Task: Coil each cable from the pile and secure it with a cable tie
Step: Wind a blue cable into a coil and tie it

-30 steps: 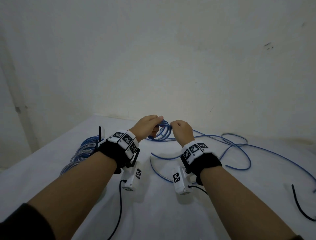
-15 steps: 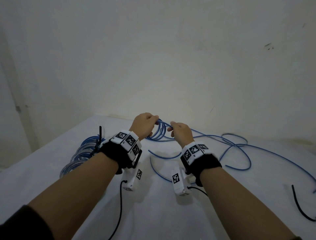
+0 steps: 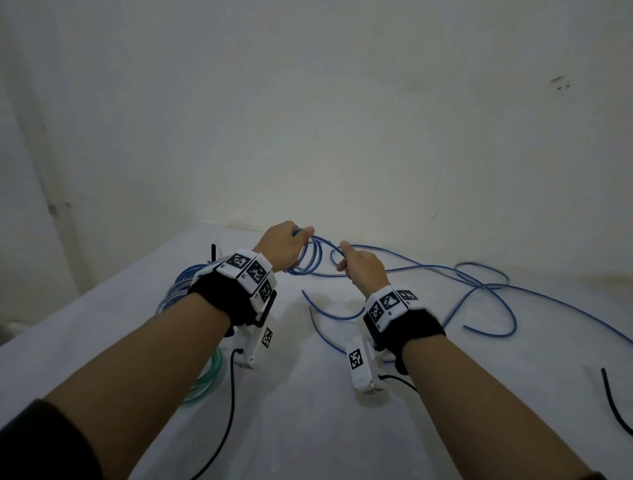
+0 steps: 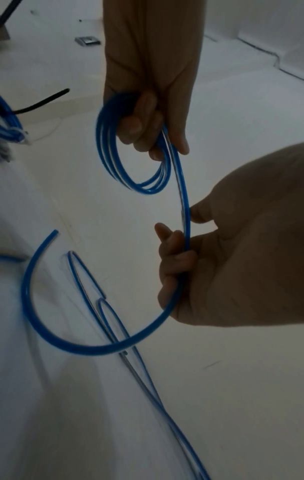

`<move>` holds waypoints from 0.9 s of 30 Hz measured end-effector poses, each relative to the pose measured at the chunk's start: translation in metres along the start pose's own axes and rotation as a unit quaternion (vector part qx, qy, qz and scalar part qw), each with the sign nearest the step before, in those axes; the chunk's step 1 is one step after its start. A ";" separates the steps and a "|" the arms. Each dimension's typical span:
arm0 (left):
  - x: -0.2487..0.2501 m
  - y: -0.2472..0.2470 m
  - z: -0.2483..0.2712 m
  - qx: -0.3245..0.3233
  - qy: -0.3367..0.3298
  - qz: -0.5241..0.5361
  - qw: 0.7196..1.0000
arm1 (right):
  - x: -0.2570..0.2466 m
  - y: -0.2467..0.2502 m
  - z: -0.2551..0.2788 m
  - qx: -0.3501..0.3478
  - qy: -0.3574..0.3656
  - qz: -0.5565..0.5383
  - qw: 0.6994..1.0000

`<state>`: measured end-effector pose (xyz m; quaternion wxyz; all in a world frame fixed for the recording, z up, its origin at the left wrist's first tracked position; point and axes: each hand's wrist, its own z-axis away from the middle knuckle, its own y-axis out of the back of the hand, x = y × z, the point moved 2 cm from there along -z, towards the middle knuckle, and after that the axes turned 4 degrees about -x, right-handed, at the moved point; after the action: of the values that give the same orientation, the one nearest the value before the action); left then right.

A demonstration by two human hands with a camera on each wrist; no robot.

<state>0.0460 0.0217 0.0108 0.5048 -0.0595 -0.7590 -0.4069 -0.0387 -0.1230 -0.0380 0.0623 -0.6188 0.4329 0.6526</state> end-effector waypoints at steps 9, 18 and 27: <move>-0.007 -0.011 0.011 -0.152 0.162 0.136 0.966 | 0.010 0.003 0.008 -0.032 0.014 0.076 0.996; 0.004 -0.006 0.008 -0.072 0.125 0.226 0.963 | 0.004 -0.002 0.006 -0.002 0.082 0.008 0.997; 0.014 -0.006 0.014 -0.074 0.067 0.220 0.970 | -0.009 -0.001 0.006 0.001 0.094 0.015 0.995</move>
<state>0.0256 0.0226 0.0168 0.6261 -0.2350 -0.6594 -0.3435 -0.0404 -0.1148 -0.0311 0.0125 -0.6711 0.4466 0.5916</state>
